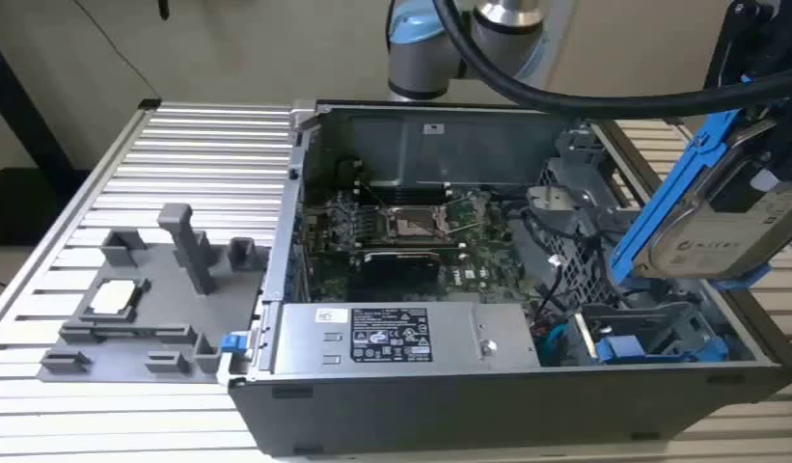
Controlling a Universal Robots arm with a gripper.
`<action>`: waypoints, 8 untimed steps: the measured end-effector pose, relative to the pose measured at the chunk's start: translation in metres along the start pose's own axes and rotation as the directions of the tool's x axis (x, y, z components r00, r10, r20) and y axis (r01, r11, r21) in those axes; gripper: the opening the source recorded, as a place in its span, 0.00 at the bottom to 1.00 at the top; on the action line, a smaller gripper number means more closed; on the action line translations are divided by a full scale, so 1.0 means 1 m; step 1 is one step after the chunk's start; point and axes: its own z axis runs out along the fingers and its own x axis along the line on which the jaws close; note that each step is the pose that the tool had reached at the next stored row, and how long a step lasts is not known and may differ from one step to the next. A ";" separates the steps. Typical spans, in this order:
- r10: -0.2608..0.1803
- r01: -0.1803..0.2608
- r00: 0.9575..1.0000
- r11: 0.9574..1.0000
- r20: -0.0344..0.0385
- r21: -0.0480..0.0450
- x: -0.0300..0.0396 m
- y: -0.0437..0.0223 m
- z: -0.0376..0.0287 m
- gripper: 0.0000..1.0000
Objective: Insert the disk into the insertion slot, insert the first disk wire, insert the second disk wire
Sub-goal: 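Insert the disk into the insertion slot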
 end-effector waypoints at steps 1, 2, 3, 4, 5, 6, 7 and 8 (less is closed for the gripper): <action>0.000 0.000 1.000 1.000 0.000 0.000 0.0000 0.0000 0.0000 0.33; 0.000 0.000 1.000 1.000 0.000 0.000 0.0000 0.0000 0.0000 0.33; 0.000 0.000 1.000 1.000 0.000 0.000 0.0000 0.0000 0.0000 0.33; 0.000 0.000 1.000 1.000 0.000 0.000 0.0000 0.0000 0.0000 0.33; 0.000 0.000 1.000 1.000 0.000 0.000 0.0000 0.0000 0.0000 0.33; 0.000 0.000 1.000 1.000 0.000 0.000 0.0000 0.0000 0.0000 0.33; 0.000 0.000 1.000 1.000 0.000 0.000 0.0000 0.0000 0.0000 0.33; 0.000 0.000 1.000 1.000 0.000 0.000 0.0000 0.0000 0.0000 0.33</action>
